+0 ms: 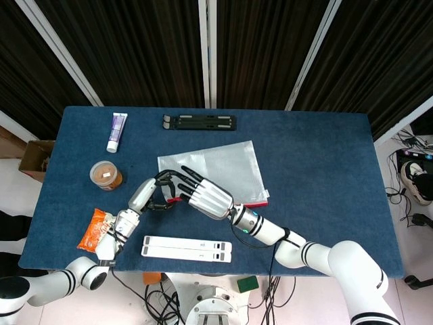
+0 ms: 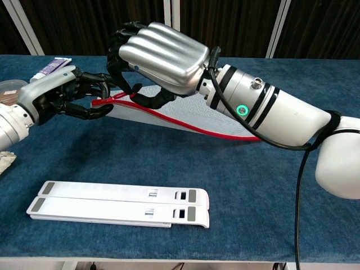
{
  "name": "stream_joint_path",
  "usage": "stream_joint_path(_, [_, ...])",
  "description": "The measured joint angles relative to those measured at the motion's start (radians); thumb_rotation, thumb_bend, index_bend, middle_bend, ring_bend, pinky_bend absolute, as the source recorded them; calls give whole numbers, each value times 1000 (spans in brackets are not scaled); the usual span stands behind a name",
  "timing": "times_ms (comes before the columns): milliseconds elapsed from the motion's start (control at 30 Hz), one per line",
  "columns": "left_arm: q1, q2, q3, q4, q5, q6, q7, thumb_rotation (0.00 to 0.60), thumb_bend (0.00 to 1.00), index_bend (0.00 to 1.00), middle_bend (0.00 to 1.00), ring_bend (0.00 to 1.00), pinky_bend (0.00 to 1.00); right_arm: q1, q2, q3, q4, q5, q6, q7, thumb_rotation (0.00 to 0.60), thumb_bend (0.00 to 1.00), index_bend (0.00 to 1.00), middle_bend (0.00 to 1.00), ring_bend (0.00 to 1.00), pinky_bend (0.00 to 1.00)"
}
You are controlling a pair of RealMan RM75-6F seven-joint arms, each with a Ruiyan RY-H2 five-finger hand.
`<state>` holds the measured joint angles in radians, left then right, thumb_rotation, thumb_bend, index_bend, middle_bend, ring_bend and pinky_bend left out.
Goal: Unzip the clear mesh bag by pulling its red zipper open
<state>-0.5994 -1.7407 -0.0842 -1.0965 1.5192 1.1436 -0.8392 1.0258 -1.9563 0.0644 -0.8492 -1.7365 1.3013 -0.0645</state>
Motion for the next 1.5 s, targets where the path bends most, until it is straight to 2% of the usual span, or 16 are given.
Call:
stream_joint_path(733, [-7, 45, 9, -24, 20, 13, -162, 600, 552, 665, 228, 125, 191, -16, -36, 7, 85, 7, -9, -1, 600, 673, 880, 407, 161, 121])
stream_joint_path(1133, [-6, 58, 2, -25, 8, 13, -233, 600, 560, 676, 228, 125, 190, -42, -15, -7, 69, 4, -1, -7, 600, 673, 888, 407, 161, 116])
stream_joint_path(1500, [11, 66, -13, 5, -18, 18, -283, 600, 561, 677, 228, 125, 190, -106, 57, -29, -3, 1, 36, -47, 600, 672, 888, 407, 161, 114])
